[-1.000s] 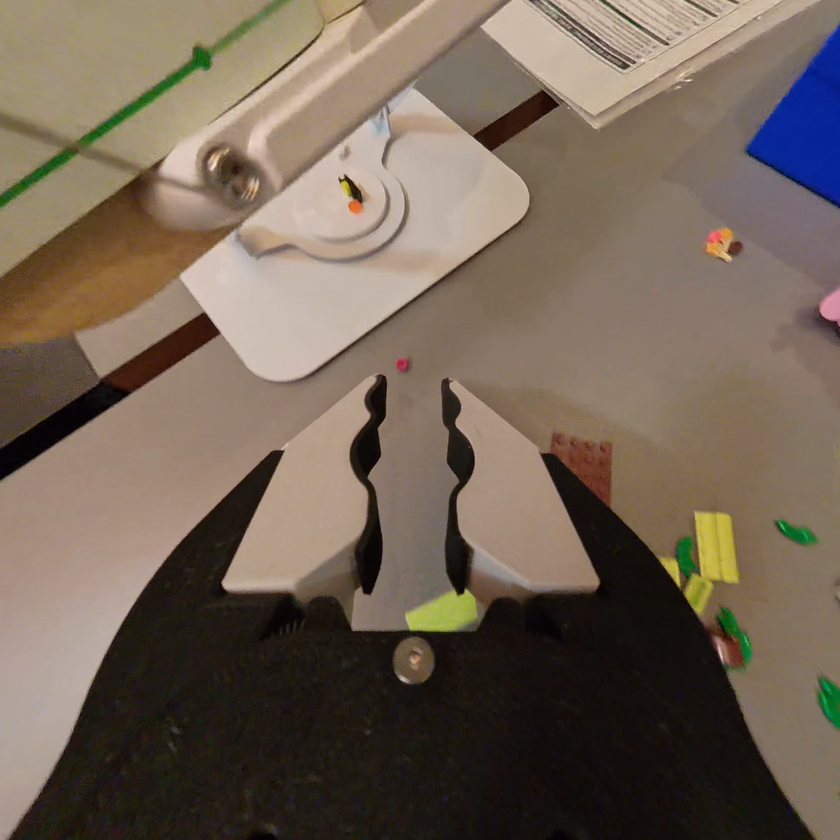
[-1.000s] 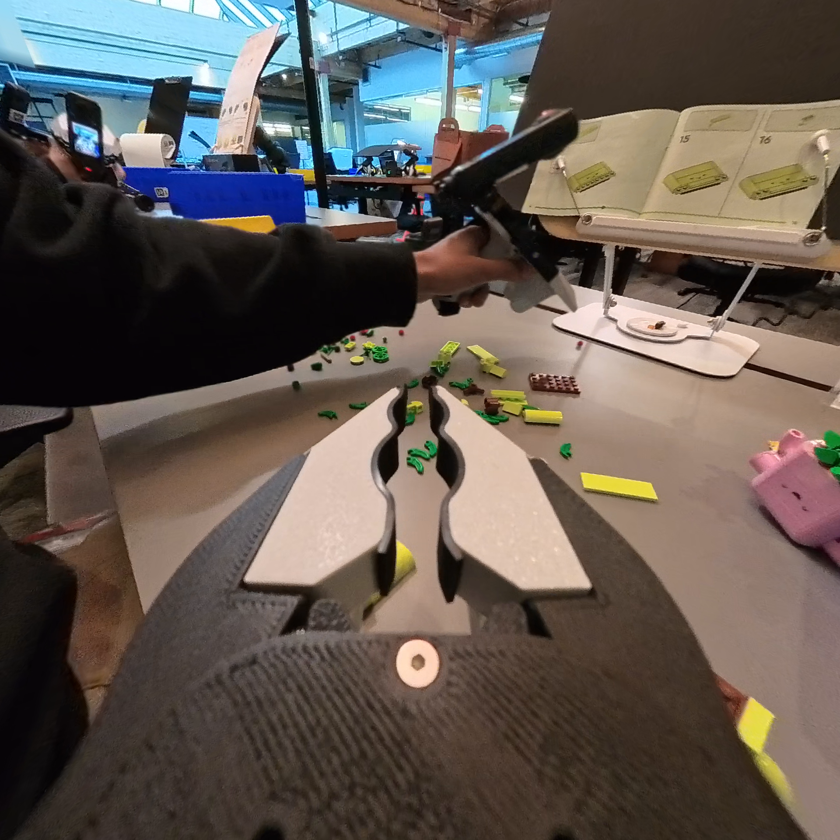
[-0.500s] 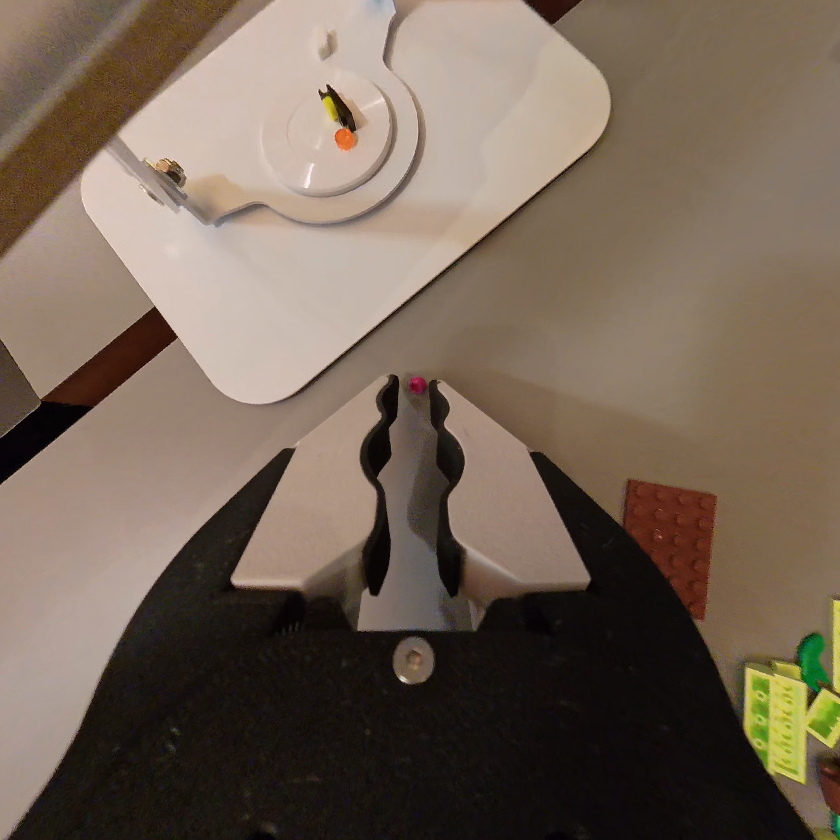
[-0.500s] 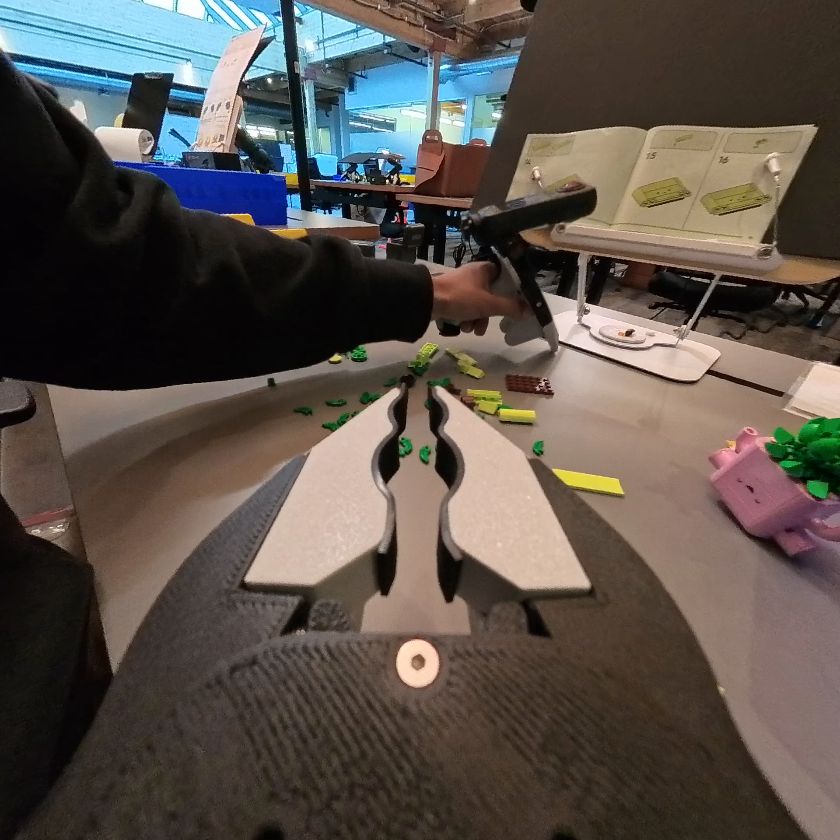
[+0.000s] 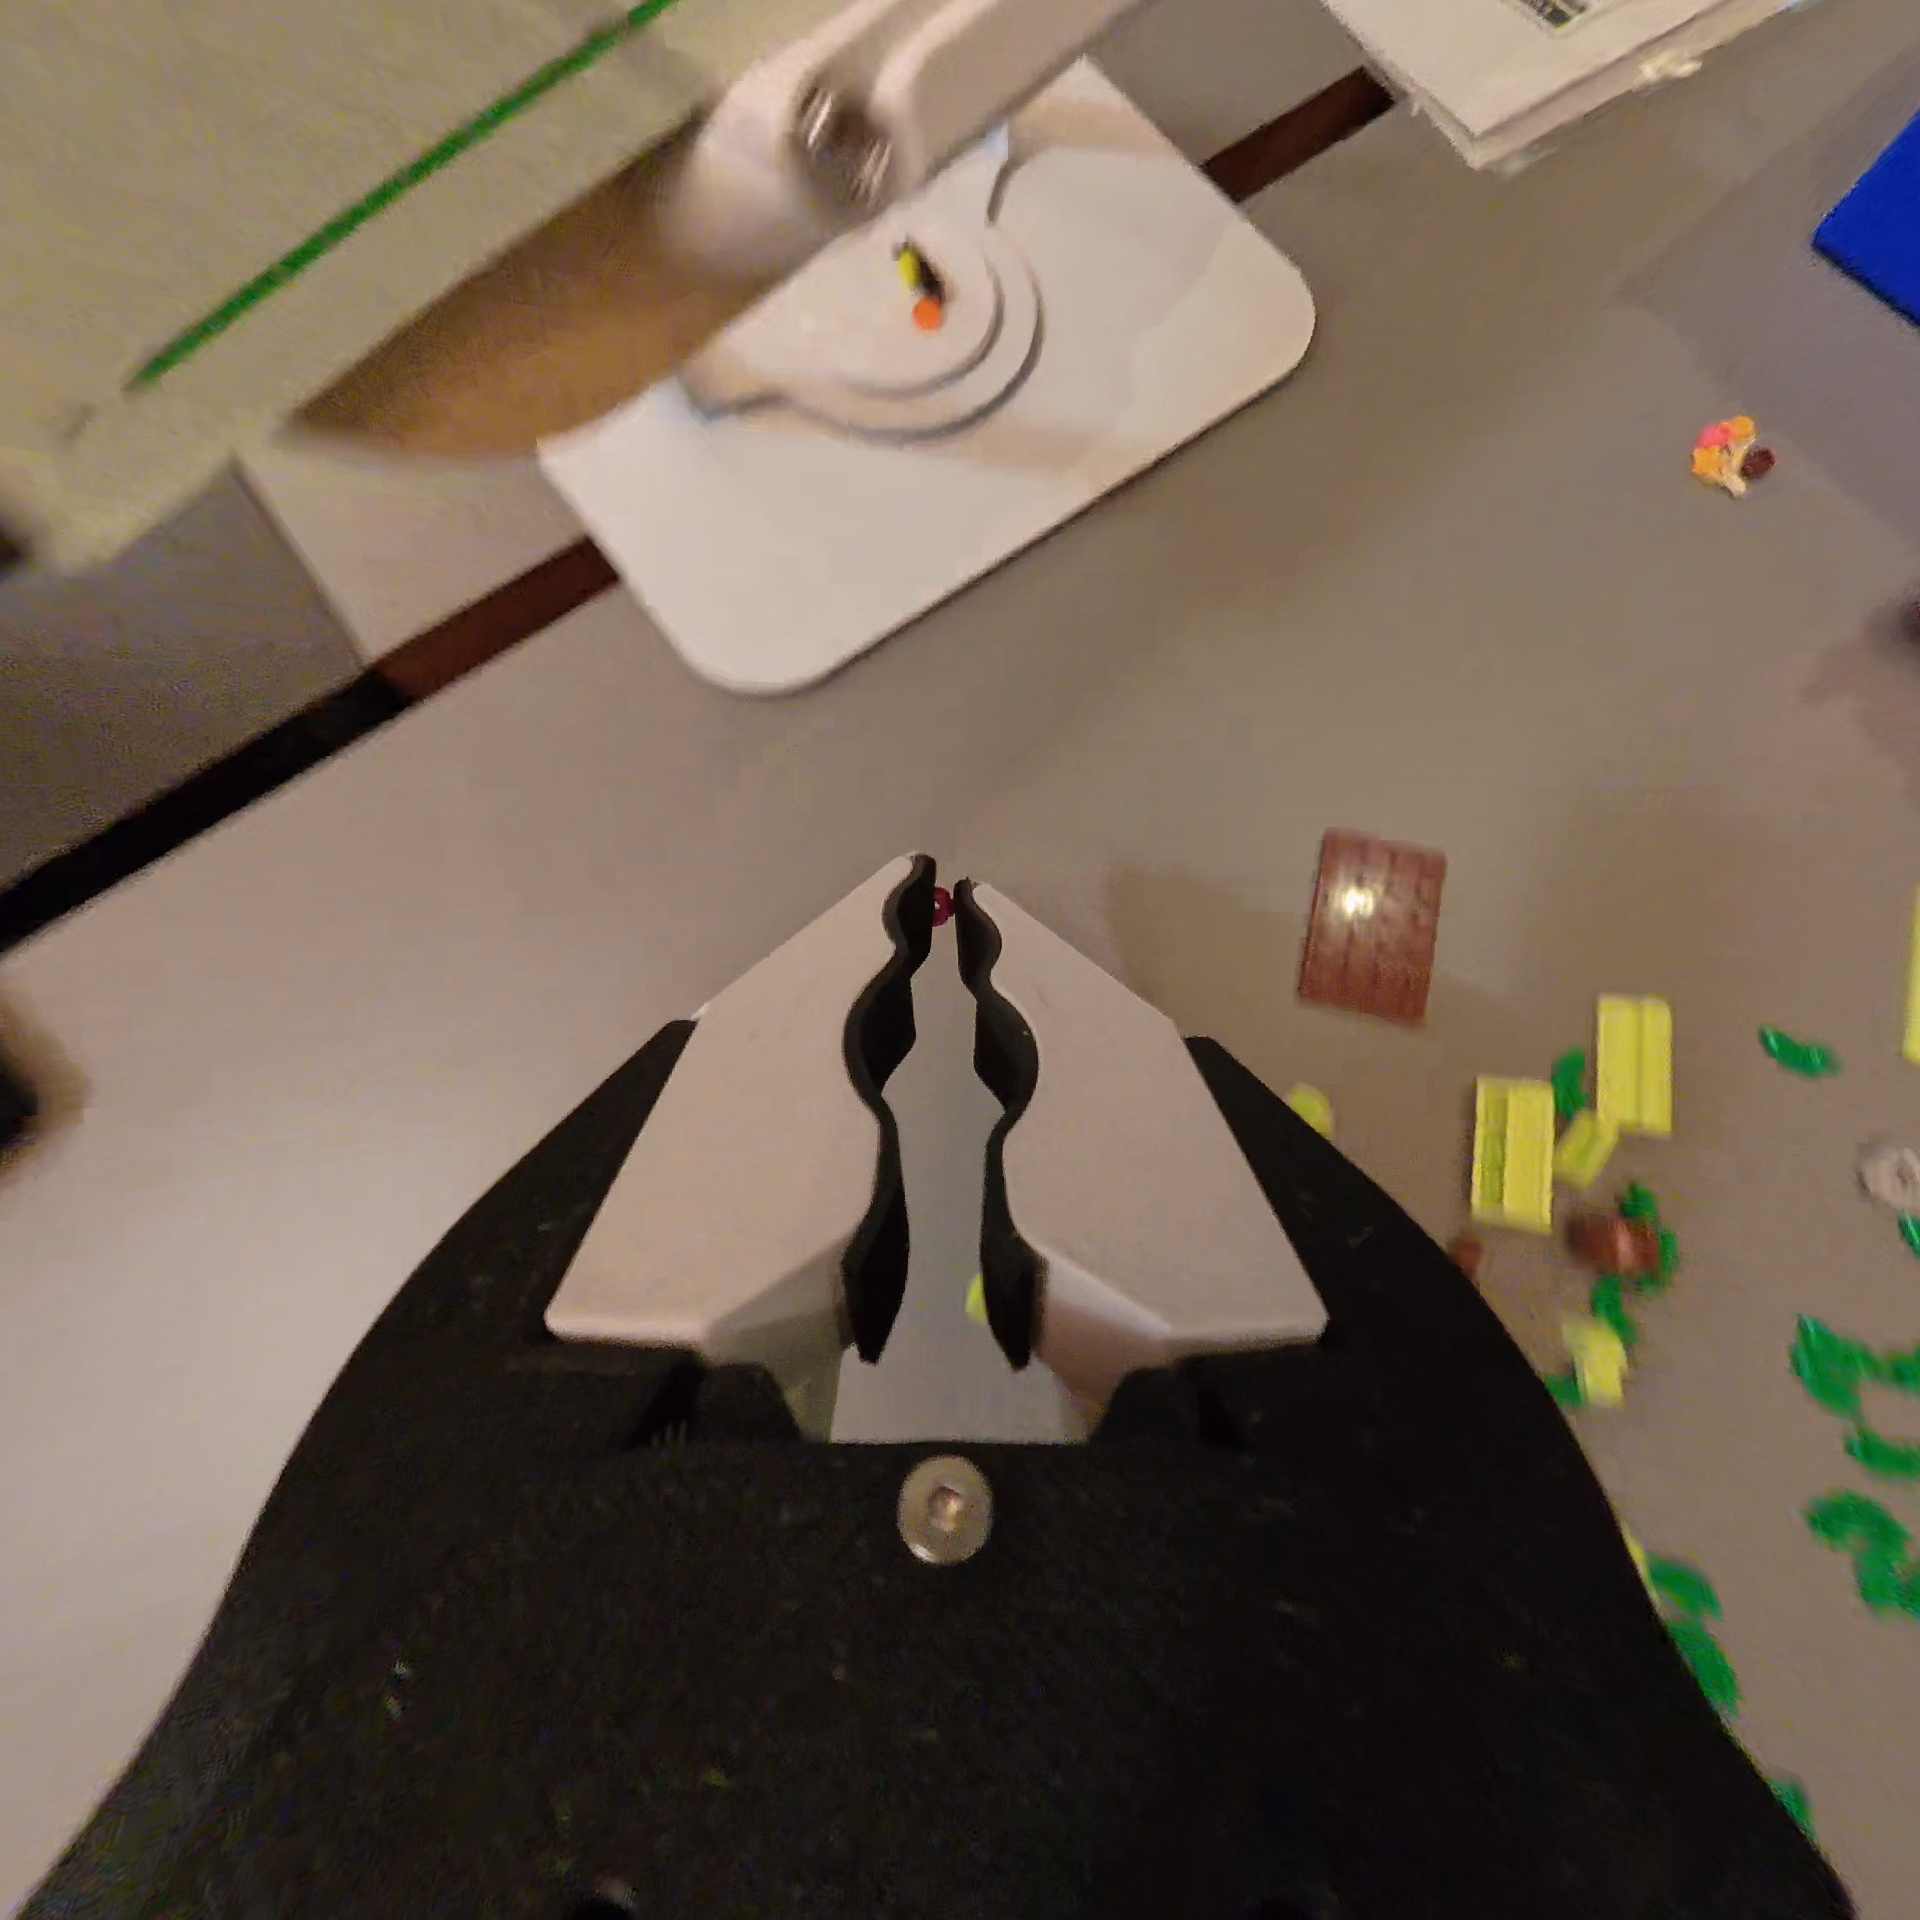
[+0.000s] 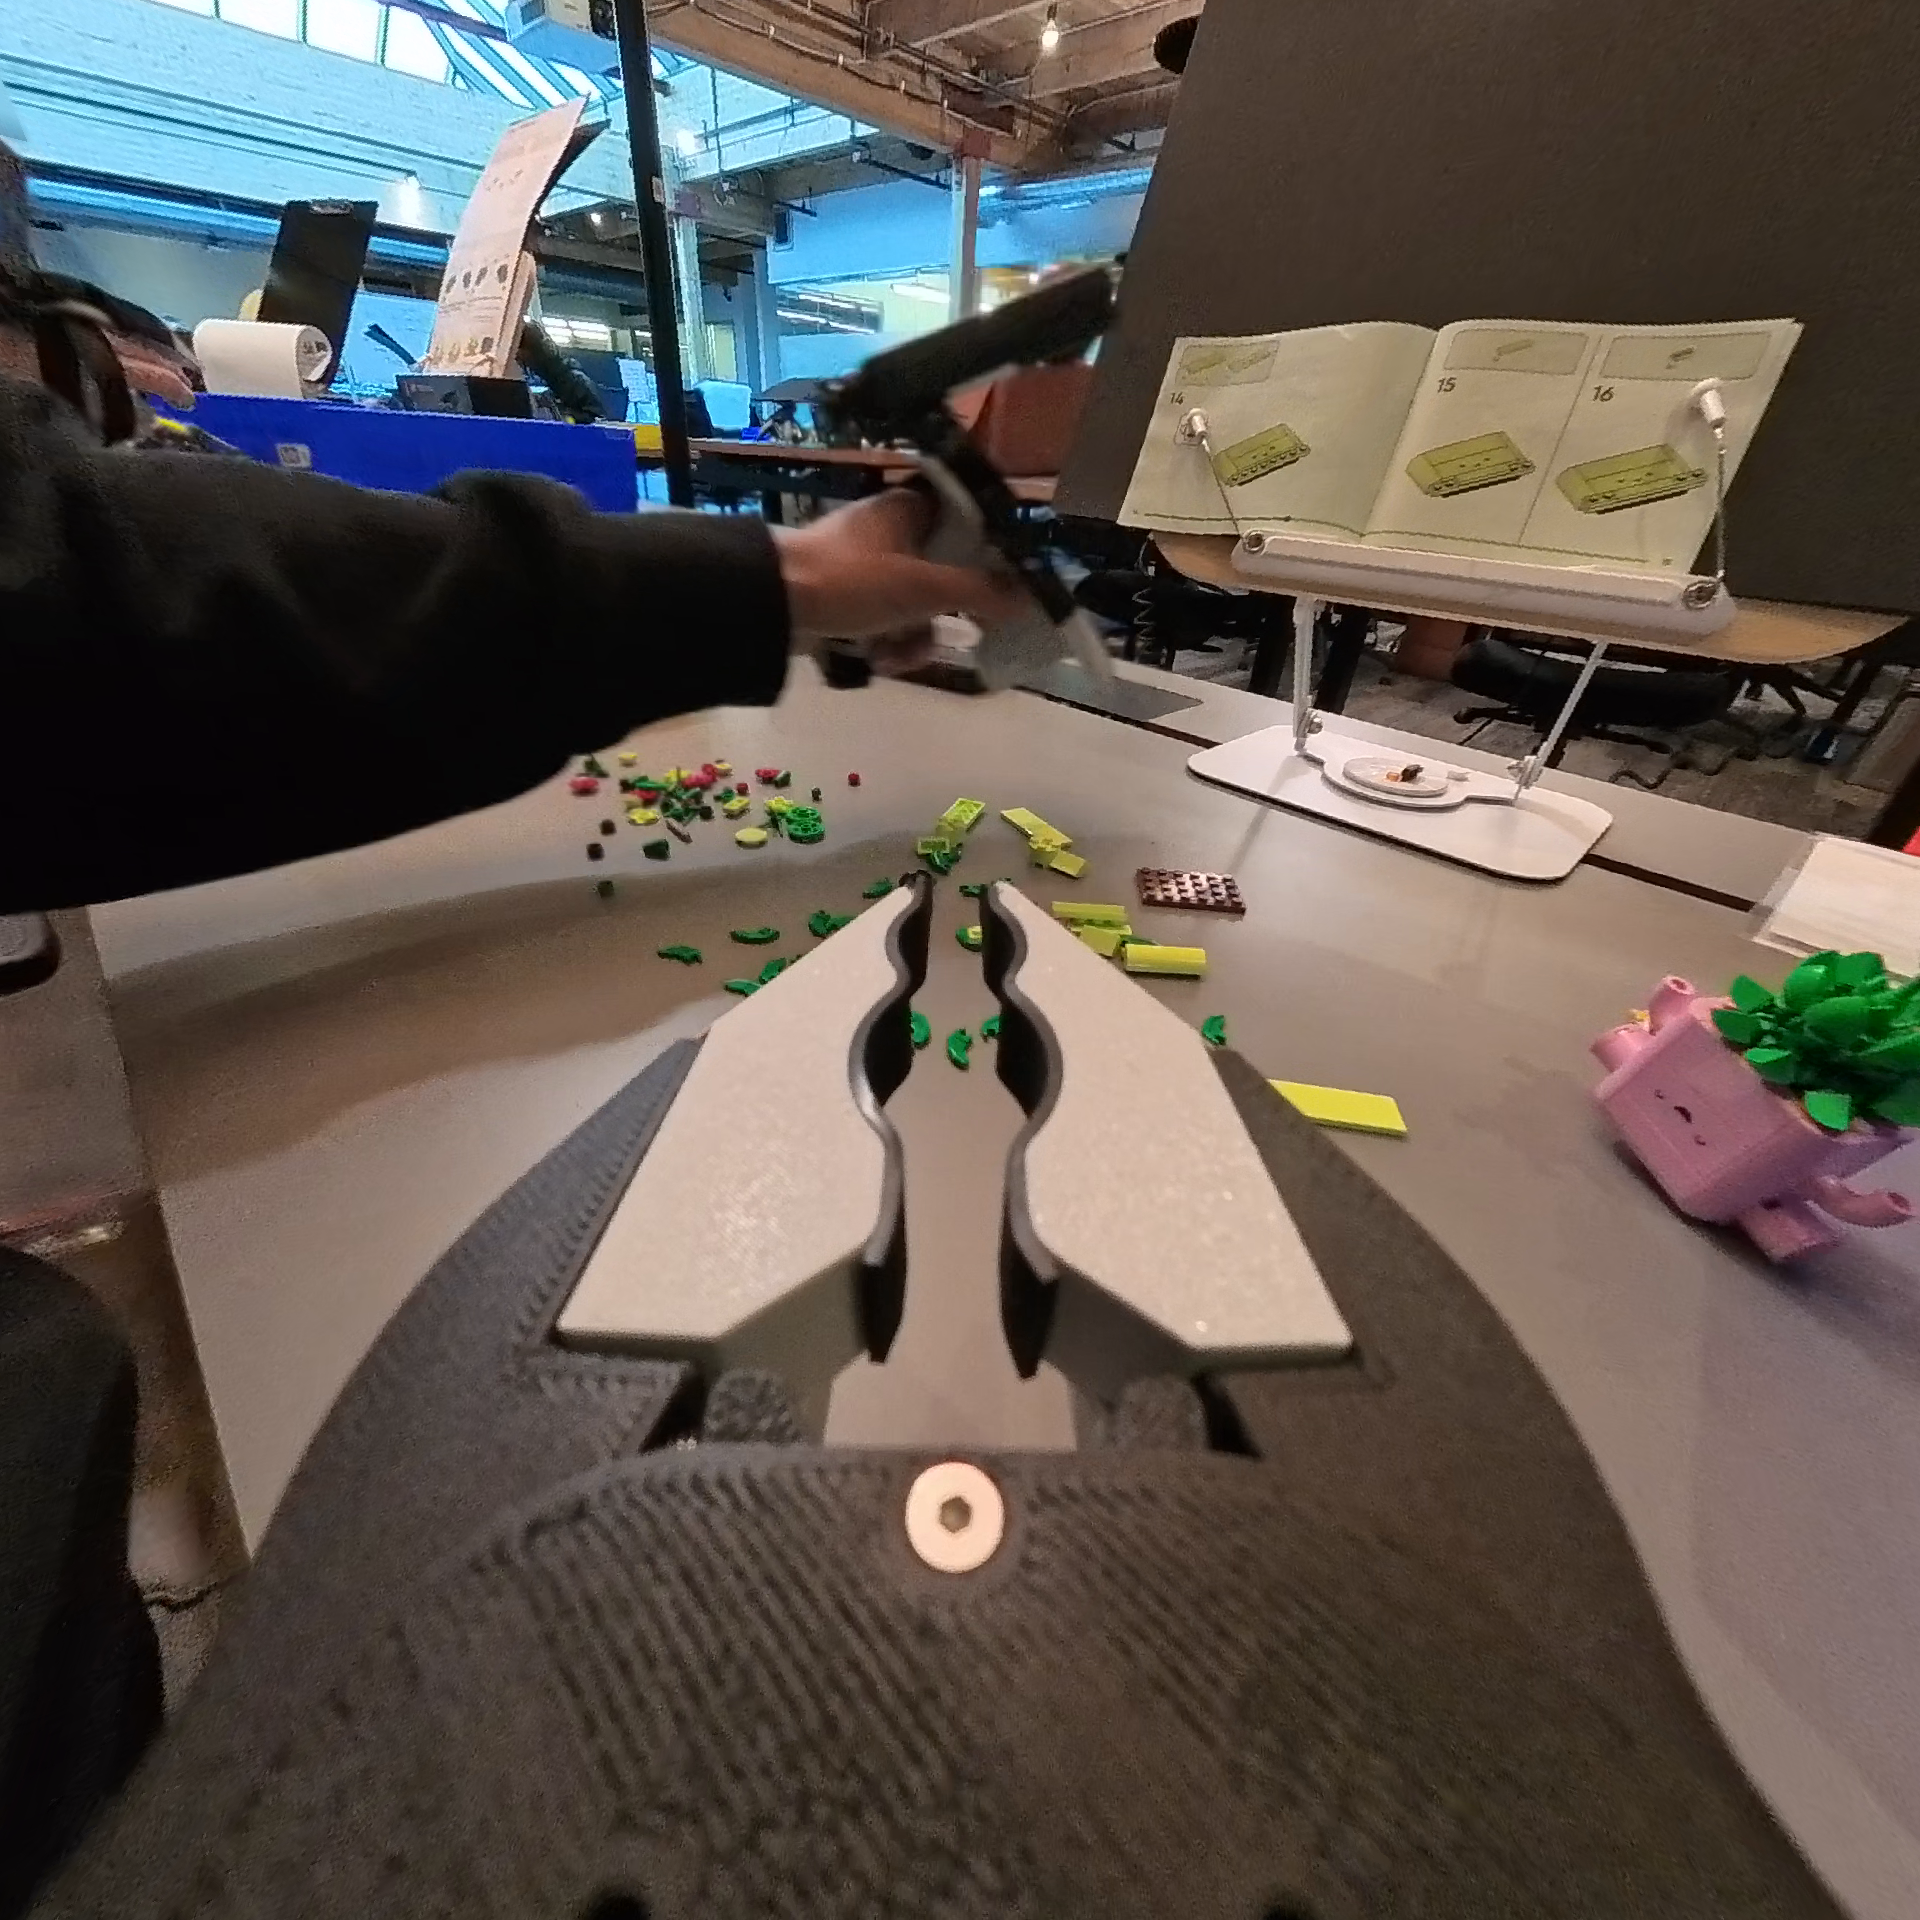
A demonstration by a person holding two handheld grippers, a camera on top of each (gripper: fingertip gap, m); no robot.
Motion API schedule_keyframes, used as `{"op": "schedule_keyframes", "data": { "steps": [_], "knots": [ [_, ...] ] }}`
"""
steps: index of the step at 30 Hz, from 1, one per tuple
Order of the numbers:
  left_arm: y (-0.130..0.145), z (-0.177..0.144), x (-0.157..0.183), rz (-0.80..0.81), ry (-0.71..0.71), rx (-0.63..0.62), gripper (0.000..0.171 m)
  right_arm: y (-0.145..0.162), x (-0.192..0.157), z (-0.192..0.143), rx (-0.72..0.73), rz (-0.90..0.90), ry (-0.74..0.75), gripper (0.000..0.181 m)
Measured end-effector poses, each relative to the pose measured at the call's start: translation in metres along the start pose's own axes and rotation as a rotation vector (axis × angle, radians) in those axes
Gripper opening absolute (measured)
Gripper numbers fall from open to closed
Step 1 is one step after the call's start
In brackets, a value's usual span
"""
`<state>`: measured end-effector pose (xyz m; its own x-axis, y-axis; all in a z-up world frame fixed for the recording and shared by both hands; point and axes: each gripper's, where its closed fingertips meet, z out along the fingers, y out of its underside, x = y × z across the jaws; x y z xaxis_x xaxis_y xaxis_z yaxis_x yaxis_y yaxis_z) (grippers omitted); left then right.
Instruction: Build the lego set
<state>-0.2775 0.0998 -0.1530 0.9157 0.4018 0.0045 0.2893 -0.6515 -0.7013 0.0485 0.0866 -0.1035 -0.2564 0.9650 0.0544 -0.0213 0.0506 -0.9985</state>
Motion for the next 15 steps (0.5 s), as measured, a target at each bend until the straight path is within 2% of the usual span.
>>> {"op": "schedule_keyframes", "data": {
  "steps": [4, 8, 11, 15],
  "knots": [
    [0.079, -0.053, -0.020, -0.089, -0.005, -0.099, 0.002, -0.002, -0.001, -0.002, 0.013, -0.004, 0.001, 0.007],
    [0.159, -0.089, -0.027, -0.143, -0.025, -0.204, 0.002, -0.001, -0.002, -0.002, 0.008, -0.007, 0.000, 0.007],
    [0.187, -0.103, -0.020, -0.181, 0.004, -0.206, 0.006, -0.001, -0.001, -0.002, 0.010, -0.002, 0.000, 0.007],
    [0.193, -0.111, -0.019, -0.214, 0.013, -0.159, 0.008, 0.000, 0.002, 0.000, 0.003, -0.004, 0.005, 0.007]
  ]
}}
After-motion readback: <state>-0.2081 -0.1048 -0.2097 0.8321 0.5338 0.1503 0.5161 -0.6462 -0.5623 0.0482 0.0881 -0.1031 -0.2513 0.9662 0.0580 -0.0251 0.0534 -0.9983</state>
